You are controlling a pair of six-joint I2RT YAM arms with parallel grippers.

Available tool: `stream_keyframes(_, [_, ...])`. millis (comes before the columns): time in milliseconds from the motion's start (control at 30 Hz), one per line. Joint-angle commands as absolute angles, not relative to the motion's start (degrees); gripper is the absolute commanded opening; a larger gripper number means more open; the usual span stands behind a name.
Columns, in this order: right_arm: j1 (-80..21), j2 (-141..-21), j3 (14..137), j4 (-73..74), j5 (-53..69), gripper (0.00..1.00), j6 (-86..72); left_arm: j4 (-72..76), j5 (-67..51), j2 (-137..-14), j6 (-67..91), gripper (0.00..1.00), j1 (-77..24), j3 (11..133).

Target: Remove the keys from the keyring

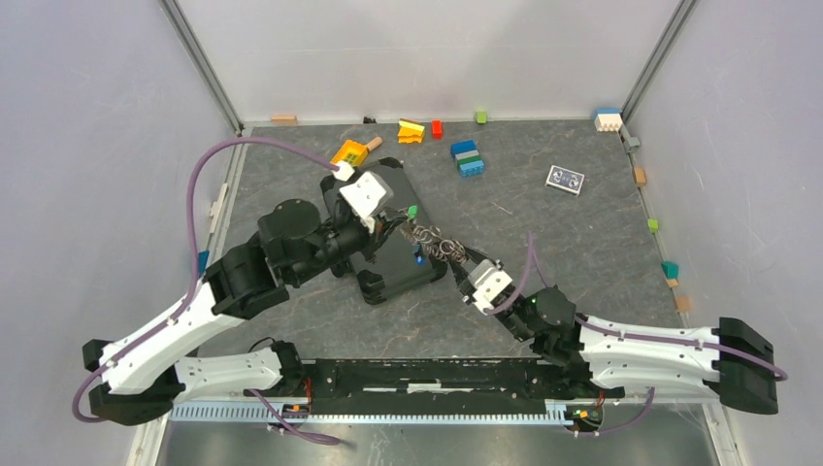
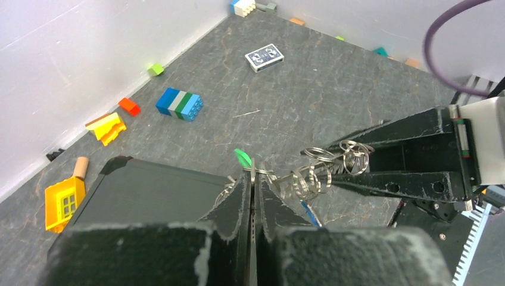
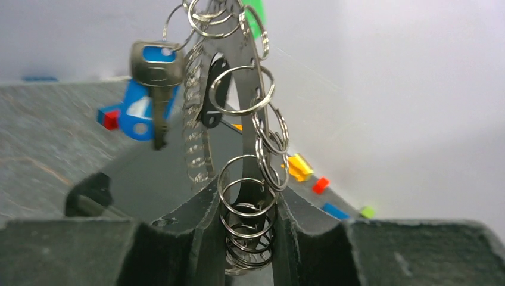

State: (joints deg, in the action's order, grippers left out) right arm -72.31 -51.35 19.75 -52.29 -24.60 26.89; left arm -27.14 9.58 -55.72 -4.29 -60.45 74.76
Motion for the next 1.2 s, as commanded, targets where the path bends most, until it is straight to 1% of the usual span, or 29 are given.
stream_keyframes(0, [-72.3, -49.0, 30.4, -28.4, -27.4, 0.00, 42.5, -19.5, 14.0, -49.7, 0.3, 0.07, -60.2, 70.4])
stream_keyframes(67, [-72.3, -48.7, 33.9, -22.8, -28.4, 0.00, 47.2, -17.4, 14.1, -47.1, 3.0, 0.16, -60.2, 66.8])
stream_keyframes(167, [-72.3, -48.9, 38.1, -16.7, -29.1, 0.00, 58.7, -15.1, 13.5, -43.3, 5.9, 0.26, -60.2, 62.1])
stream_keyframes(300, [-72.4, -49.6, 42.0, -14.1, -32.2, 0.00, 71.0, -14.9, 13.7, -39.5, 8.5, 0.53, -60.2, 58.2])
stream_keyframes(333, [-72.3, -49.7, 42.8, -13.9, -32.9, 0.00, 73.6, -15.5, 14.2, -38.5, 9.0, 0.58, -60.2, 57.7])
stream_keyframes(367, [-72.4, -49.9, 43.8, -13.6, -33.5, 0.00, 76.4, -16.2, 15.1, -37.6, 9.4, 0.63, -60.2, 57.2])
stream_keyframes(433, [-72.4, -50.6, 45.6, -12.5, -35.7, 0.00, 81.8, -17.4, 17.7, -35.7, 10.2, 0.67, -60.2, 56.3])
stream_keyframes(567, [-72.4, -53.4, 49.0, -11.4, -42.8, 0.00, 92.1, -17.6, 21.0, -31.7, 11.4, 0.70, -60.2, 53.7])
stream_keyframes(633, [-73.1, -55.0, 52.3, -7.9, -42.8, 0.00, 91.4, -17.2, 21.7, -30.1, 11.9, 0.70, -60.2, 52.3])
stream_keyframes(700, [-74.0, -55.0, 53.0, -5.4, -40.4, 0.00, 90.1, -16.9, 22.7, -29.0, 12.3, 0.70, -60.2, 51.1])
stream_keyframes(833, [-73.2, -54.0, 50.7, -8.9, -44.2, 0.00, 94.2, -17.6, 24.6, -27.8, 13.7, 0.68, -60.2, 50.2])
stream_keyframes(900, [-73.6, -53.7, 52.1, -7.8, -43.0, 0.00, 92.9, -17.4, 24.7, -27.0, 14.1, 0.68, -60.2, 49.5])
stream_keyframes(1033, [-80.3, -53.3, 54.1, -4.6, -36.6, 0.00, 88.8, -16.5, 25.2, -26.5, 14.3, 0.67, -60.2, 48.2])
stream_keyframes(1100, [-81.5, -52.3, 53.3, -5.0, -33.9, 0.00, 87.7, -16.0, 25.4, -26.4, 14.5, 0.67, -60.1, 47.9])
stream_keyframes(1167, [-80.5, -51.3, 50.9, -7.6, -37.1, 0.00, 89.5, -15.9, 25.2, -26.4, 14.8, 0.67, -60.2, 48.0])
